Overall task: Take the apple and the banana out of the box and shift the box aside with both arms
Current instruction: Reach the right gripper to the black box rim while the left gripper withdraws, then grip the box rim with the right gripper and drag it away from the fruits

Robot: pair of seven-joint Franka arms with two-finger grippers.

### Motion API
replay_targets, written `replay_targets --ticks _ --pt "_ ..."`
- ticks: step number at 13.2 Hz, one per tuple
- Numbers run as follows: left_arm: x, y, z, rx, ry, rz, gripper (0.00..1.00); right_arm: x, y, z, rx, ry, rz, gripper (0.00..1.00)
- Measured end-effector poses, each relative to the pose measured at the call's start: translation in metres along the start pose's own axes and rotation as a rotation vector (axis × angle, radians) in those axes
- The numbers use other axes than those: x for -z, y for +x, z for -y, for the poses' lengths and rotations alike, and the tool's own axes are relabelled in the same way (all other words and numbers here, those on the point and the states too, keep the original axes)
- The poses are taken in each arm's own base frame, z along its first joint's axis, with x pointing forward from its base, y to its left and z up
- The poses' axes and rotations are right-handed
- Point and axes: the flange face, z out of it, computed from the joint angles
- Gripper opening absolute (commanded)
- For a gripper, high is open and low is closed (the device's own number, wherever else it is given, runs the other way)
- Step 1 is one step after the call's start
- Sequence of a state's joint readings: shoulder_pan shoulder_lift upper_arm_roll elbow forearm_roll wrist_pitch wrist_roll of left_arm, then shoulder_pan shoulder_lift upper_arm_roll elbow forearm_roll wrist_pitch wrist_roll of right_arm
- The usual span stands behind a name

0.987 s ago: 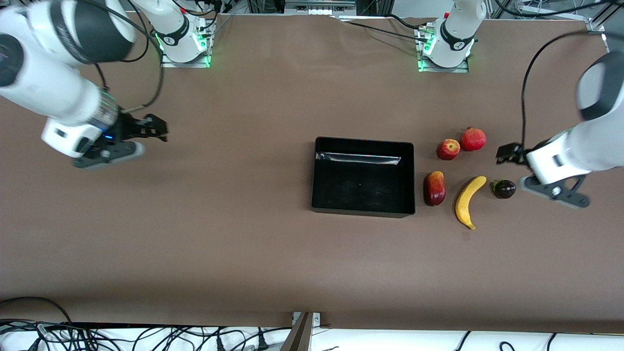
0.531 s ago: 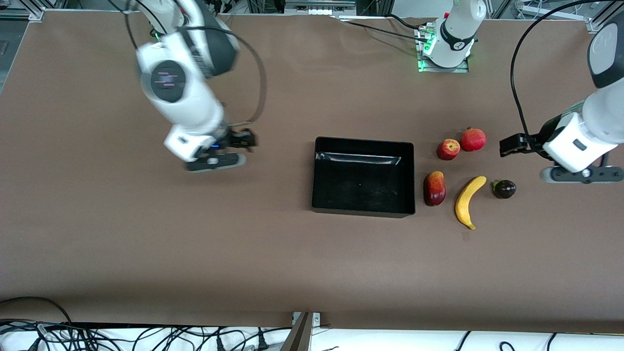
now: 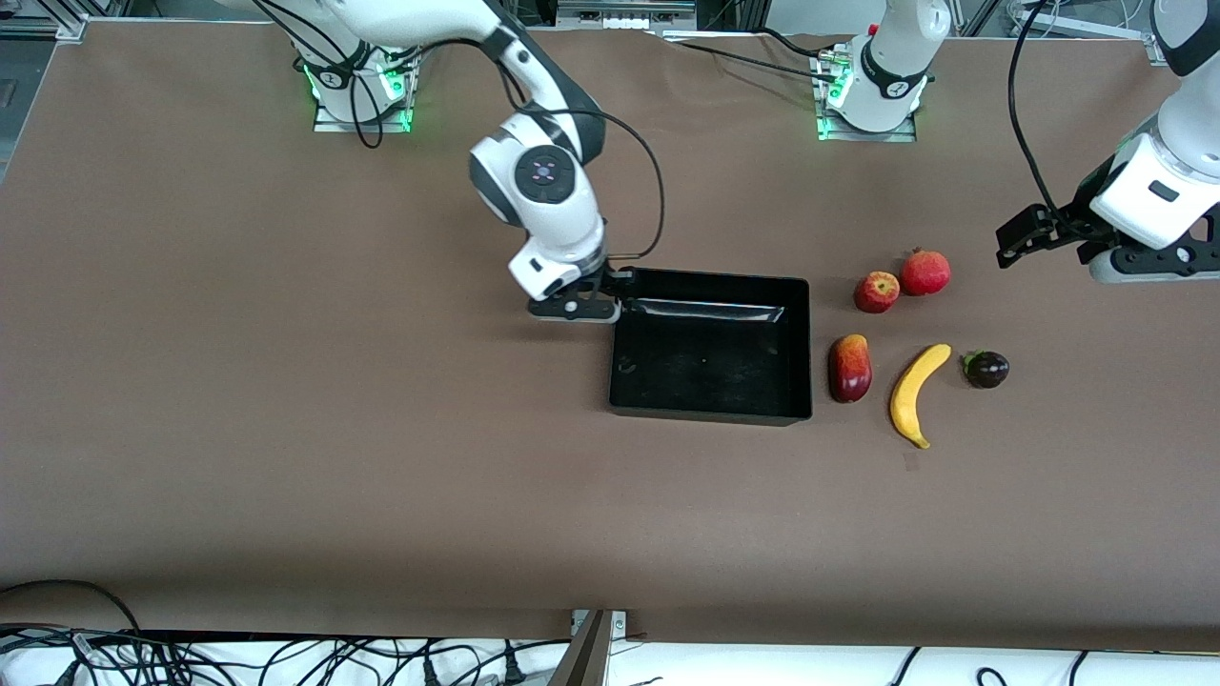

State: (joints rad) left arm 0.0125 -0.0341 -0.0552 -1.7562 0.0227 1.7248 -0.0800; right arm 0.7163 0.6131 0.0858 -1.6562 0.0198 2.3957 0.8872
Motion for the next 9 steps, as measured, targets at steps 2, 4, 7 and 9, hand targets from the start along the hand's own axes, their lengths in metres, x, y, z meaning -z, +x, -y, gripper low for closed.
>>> replay_targets --ticks 2,4,7,9 --pt "-0.003 0.001 0.004 -0.012 0.000 0.004 1.00 -0.021 -0.003 0.002 -0.018 0.002 -0.001 0.89" --pt "-0.003 0.001 0.003 -0.014 0.000 0.004 1.00 -0.033 -0.007 0.002 -0.019 -0.008 0.004 0.63" --pt "-0.003 0.001 0.003 -0.014 0.000 0.008 1.00 -0.042 -0.012 0.004 -0.006 -0.019 0.002 0.15" --pt "-0.003 0.001 0.003 -0.014 0.000 0.009 1.00 -0.046 -0.013 0.004 -0.004 -0.019 0.001 0.00"
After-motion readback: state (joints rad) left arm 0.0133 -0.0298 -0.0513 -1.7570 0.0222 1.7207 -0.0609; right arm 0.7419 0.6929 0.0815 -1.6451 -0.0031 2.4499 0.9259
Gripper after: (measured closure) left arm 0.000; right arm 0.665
